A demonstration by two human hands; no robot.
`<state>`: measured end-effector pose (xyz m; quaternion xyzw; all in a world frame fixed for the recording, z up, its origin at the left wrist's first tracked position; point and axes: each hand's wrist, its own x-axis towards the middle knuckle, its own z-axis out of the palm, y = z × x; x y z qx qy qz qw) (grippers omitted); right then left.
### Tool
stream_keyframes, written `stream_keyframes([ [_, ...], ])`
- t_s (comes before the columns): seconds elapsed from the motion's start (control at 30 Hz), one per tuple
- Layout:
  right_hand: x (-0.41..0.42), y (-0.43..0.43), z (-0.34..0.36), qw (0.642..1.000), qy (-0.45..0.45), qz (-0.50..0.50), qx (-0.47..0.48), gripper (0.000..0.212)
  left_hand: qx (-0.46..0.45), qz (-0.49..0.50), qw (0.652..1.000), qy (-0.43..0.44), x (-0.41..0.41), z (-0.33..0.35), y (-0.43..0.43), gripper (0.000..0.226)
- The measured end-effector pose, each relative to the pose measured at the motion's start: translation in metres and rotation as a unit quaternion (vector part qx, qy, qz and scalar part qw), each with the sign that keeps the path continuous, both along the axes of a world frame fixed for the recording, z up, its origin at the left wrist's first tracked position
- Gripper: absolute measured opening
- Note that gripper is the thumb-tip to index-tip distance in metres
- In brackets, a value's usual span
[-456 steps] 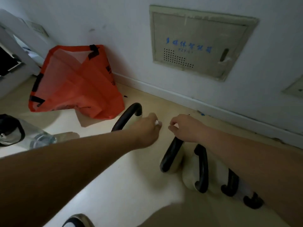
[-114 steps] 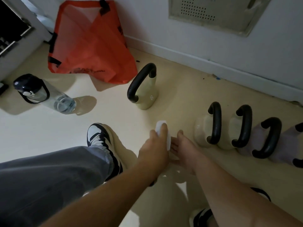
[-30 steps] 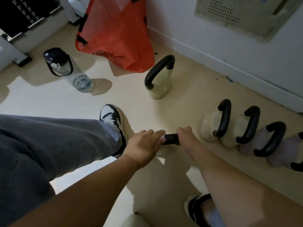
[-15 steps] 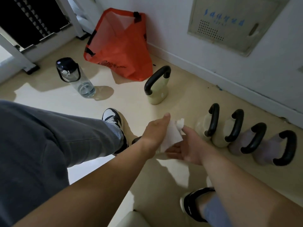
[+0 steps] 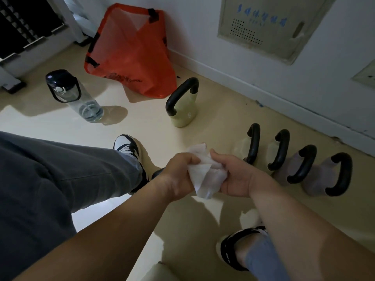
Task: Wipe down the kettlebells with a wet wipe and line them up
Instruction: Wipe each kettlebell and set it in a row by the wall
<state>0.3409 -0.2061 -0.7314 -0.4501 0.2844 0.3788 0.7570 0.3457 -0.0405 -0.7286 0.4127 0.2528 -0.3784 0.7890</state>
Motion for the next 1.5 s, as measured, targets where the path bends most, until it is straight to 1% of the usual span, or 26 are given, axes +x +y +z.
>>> stream_keyframes([
  [0.07,0.008,-0.004,-0.004,0.995,0.005,-0.066,-0.076,0.046,0.067,-0.048,0.995,-0.056,0.006,0.007,0.000,0.041],
  [0.1,0.014,-0.008,-0.007,0.984,0.008,-0.130,-0.119,0.042,0.156,-0.060,0.980,-0.110,0.011,0.006,0.001,0.035],
  [0.13,0.020,-0.012,-0.009,0.967,0.005,-0.182,-0.176,0.041,0.280,-0.061,0.941,-0.180,0.017,0.001,0.007,0.031],
  [0.17,0.024,-0.016,-0.011,0.945,-0.001,-0.210,-0.249,0.043,0.417,-0.072,0.868,-0.259,0.021,-0.007,0.015,0.028],
  [0.2,0.027,-0.019,-0.011,0.920,-0.004,-0.202,-0.336,0.047,0.528,-0.111,0.777,-0.325,0.023,-0.015,0.023,0.030],
  [0.23,0.028,-0.019,-0.013,0.893,-0.012,-0.178,-0.413,0.049,0.589,-0.165,0.701,-0.367,0.022,-0.025,0.031,0.035],
  [0.27,0.027,-0.015,-0.015,0.873,-0.013,-0.156,-0.461,0.050,0.609,-0.223,0.656,-0.387,0.018,-0.034,0.037,0.040],
  [0.3,0.024,-0.008,-0.018,0.866,-0.019,-0.133,-0.482,0.050,0.611,-0.274,0.630,-0.393,0.012,-0.043,0.040,0.042],
  [0.33,0.019,0.003,-0.021,0.873,-0.026,-0.110,-0.475,0.051,0.614,-0.304,0.605,-0.406,0.005,-0.050,0.042,0.040],
  [0.4,0.013,0.023,-0.035,0.896,-0.044,-0.064,-0.437,0.053,0.644,-0.311,0.536,-0.449,-0.002,-0.065,0.045,0.036],
  [0.47,0.016,0.039,-0.045,0.919,-0.056,-0.062,-0.385,0.054,0.664,-0.321,0.491,-0.463,0.004,-0.072,0.047,0.037],
  [0.57,0.035,0.050,-0.048,0.944,-0.044,-0.078,-0.318,0.054,0.672,-0.332,0.479,-0.457,0.023,-0.076,0.050,0.045],
  [0.67,0.054,0.056,-0.053,0.961,-0.046,-0.072,-0.265,0.051,0.670,-0.323,0.491,-0.453,0.046,-0.072,0.051,0.050],
  [0.77,0.078,0.067,-0.059,0.959,-0.075,-0.063,-0.266,0.049,0.645,-0.352,0.560,-0.383,0.082,-0.068,0.055,0.043],
  [0.87,0.104,0.084,-0.069,0.949,-0.092,-0.068,-0.295,0.047,0.586,-0.357,0.633,-0.358,0.104,-0.066,0.067,0.038],
  [0.93,0.116,0.094,-0.078,0.942,-0.112,-0.061,-0.310,0.048,0.552,-0.360,0.658,-0.365,0.109,-0.065,0.076,0.037],
  [1.0,0.123,0.104,-0.086,0.940,-0.117,-0.061,-0.315,0.054,0.542,-0.360,0.664,-0.369,0.107,-0.065,0.082,0.037],
  [1.07,0.126,0.113,-0.087,0.919,-0.140,-0.063,-0.364,0.063,0.550,-0.353,0.658,-0.374,0.105,-0.068,0.082,0.034],
  [1.13,0.127,0.126,-0.082,0.873,-0.197,-0.041,-0.445,0.065,0.553,-0.353,0.651,-0.381,0.107,-0.067,0.079,0.033],
  [1.27,0.109,0.142,-0.072,0.777,-0.383,0.039,-0.498,0.043,0.547,-0.414,0.616,-0.388,0.111,-0.056,0.076,0.041],
  [1.3,0.107,0.138,-0.076,0.759,-0.409,0.033,-0.506,0.045,0.542,-0.406,0.628,-0.383,0.111,-0.055,0.076,0.041],
  [1.33,0.106,0.131,-0.085,0.754,-0.411,0.020,-0.512,0.048,0.538,-0.388,0.648,-0.375,0.109,-0.056,0.077,0.037],
  [1.37,0.111,0.119,-0.094,0.774,-0.391,0.014,-0.499,0.052,0.535,-0.371,0.662,-0.371,0.109,-0.057,0.077,0.033],
  [1.4,0.117,0.104,-0.101,0.831,-0.331,-0.004,-0.448,0.057,0.535,-0.366,0.666,-0.370,0.108,-0.058,0.077,0.030],
  [1.47,0.124,0.081,-0.104,0.907,-0.194,-0.019,-0.374,0.059,0.541,-0.375,0.657,-0.368,0.104,-0.063,0.076,0.026],
  [1.5,0.124,0.076,-0.106,0.922,-0.135,-0.017,-0.363,0.053,0.546,-0.375,0.651,-0.371,0.102,-0.064,0.076,0.025],
])
